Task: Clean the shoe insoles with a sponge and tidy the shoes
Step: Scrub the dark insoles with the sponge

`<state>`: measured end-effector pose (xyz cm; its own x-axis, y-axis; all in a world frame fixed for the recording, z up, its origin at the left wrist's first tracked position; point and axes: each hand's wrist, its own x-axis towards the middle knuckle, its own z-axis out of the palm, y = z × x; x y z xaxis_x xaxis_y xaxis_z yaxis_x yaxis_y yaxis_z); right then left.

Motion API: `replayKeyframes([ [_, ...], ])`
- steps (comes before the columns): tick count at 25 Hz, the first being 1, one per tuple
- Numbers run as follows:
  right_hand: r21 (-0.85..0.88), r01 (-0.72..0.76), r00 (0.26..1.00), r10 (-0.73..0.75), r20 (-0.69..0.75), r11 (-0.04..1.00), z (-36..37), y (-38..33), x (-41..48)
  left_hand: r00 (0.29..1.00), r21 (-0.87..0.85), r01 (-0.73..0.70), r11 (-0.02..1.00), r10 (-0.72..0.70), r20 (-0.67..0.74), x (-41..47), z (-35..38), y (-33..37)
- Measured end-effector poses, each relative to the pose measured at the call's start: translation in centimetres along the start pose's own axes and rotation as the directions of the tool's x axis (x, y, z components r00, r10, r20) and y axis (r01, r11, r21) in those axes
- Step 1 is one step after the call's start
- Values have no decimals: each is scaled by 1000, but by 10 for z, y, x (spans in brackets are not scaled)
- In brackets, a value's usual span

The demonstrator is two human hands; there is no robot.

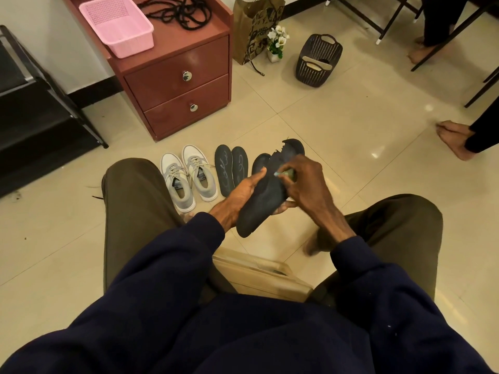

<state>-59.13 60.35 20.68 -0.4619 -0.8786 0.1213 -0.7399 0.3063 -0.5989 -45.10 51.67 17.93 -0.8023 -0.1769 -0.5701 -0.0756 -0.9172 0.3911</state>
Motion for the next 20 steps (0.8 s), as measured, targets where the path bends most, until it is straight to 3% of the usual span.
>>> replayKeyframes([
  [2, -60, -94, 984, 83, -160, 994, -9, 15, 5, 998, 31, 45, 999, -46, 48, -1, 3, -1],
  [4, -26, -75, 976, 68, -205, 997, -9, 13, 2, 995, 47, 73, 996, -76, 57, -2, 4, -2],
  [9, 130, 31, 990, -48, 133, 991, 4, -16, -8, 999, -23, 51, 998, -51, -17, -4, 3, 1],
  [14, -57, -108, 992, 104, -76, 992, -8, 4, 2, 998, 6, 60, 998, -60, -25, -5, 8, 1],
  [15, -38, -100, 994, 98, -58, 994, -6, -1, -1, 998, 15, 44, 999, -43, -43, -6, 8, 1],
  [19, 147, 30, 960, -69, 270, 989, 9, -35, -20, 990, 30, -68, 997, 71, -124, 0, -2, 1],
  [20, 145, 33, 957, -73, 281, 989, 10, -34, -18, 989, 22, -78, 997, 80, -126, 1, -3, 1],
])
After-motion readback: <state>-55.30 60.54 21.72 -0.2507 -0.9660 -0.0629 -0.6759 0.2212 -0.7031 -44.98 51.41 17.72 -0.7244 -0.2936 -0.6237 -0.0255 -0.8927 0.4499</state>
